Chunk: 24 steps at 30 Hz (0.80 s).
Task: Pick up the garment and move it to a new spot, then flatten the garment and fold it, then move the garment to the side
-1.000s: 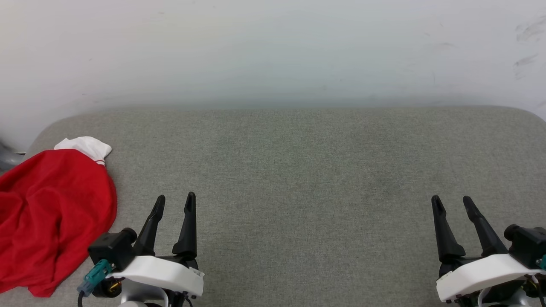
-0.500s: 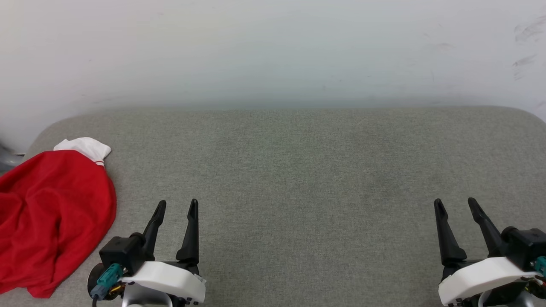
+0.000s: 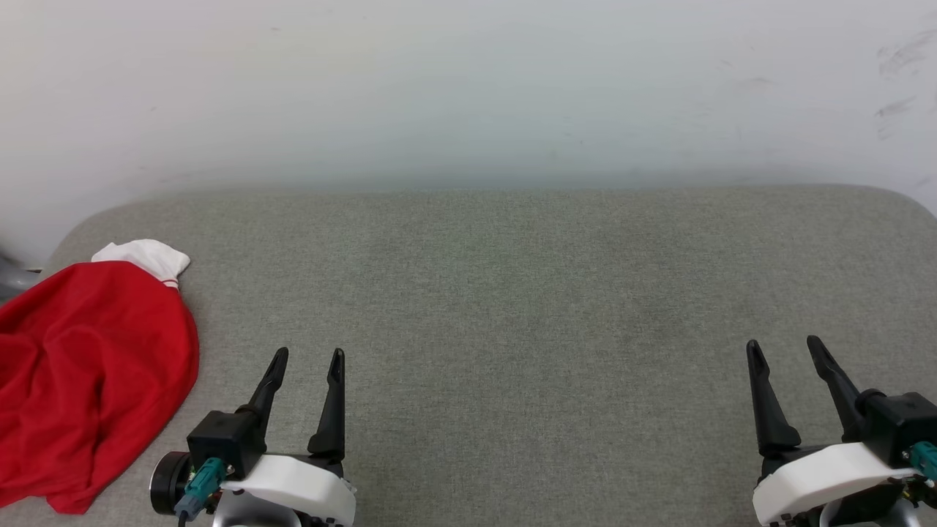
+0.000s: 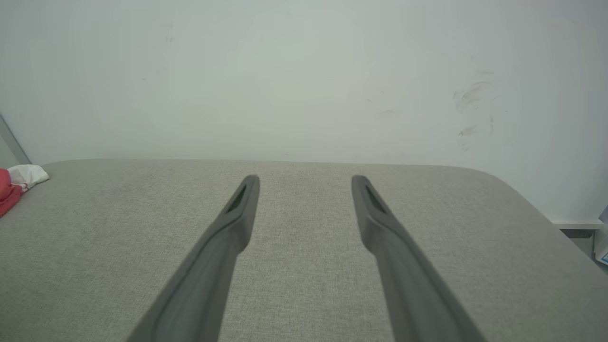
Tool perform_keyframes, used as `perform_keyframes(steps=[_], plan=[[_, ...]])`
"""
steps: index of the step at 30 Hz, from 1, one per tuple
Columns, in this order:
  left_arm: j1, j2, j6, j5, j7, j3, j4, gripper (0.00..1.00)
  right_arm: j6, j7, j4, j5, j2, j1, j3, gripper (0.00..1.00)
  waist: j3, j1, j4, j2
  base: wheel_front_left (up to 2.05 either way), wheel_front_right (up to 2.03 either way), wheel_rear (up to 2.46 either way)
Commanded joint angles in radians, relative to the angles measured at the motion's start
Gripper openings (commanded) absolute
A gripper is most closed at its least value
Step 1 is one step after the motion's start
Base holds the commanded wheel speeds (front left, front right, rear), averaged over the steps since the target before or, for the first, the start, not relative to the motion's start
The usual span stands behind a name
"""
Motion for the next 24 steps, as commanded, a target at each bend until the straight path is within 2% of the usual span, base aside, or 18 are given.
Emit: perform_keyframes(steps=[1,13,24], plan=[[0.002,0.001,0.007,0.015,-0.008,0.001,0.0,1.0,0.0,-0.008,-0.007,-0.011,0.0,0.007,-0.001,1.0,-0.001,0.0,0.0,0.0,0.0,0.0,0.0],[-0.008,-0.002,0.014,0.071,-0.029,0.007,0.02,1.0,0.0,-0.026,-0.009,-0.056,0.0,0.012,-0.01,1.0,0.0,-0.0001,0.029,0.0,0.0,0.0,0.0],[-0.02,-0.003,0.014,0.045,-0.027,0.027,0.023,1.0,0.0,-0.033,-0.006,-0.01,0.0,0.006,0.021,1.0,0.006,-0.0001,0.159,0.0,0.0,0.0,0.0]])
